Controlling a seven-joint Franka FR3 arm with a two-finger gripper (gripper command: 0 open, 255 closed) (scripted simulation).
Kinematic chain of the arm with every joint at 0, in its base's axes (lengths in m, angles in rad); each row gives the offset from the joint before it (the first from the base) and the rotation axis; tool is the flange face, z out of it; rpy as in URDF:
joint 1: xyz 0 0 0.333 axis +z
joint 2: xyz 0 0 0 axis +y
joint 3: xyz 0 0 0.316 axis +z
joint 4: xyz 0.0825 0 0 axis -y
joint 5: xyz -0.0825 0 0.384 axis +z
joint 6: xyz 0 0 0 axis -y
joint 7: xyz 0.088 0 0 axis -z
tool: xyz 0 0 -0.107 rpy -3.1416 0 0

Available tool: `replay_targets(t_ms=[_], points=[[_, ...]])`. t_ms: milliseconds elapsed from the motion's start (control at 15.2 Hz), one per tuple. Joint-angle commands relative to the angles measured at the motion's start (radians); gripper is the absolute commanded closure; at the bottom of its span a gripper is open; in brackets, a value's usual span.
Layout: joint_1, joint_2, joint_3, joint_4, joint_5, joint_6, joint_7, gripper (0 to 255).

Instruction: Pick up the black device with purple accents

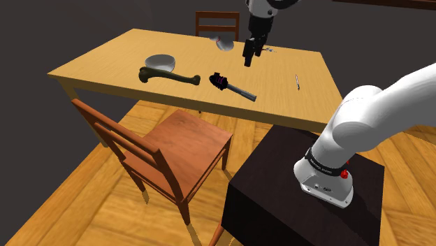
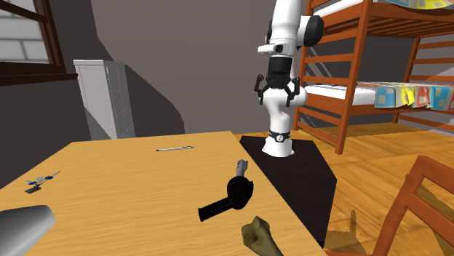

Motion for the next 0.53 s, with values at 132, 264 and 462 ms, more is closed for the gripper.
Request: replay_targets(t_ms=[132, 264, 462], points=[[-0.008, 0.120, -0.046, -0.006, 0.003, 0.131, -0.042, 0], [-0.010, 0.187, -0.068, 0.000, 0.010, 0.192, -0.066, 0], [-0.011, 0.294, -0.101, 0.020, 0.029, 0.278, -0.107, 0]])
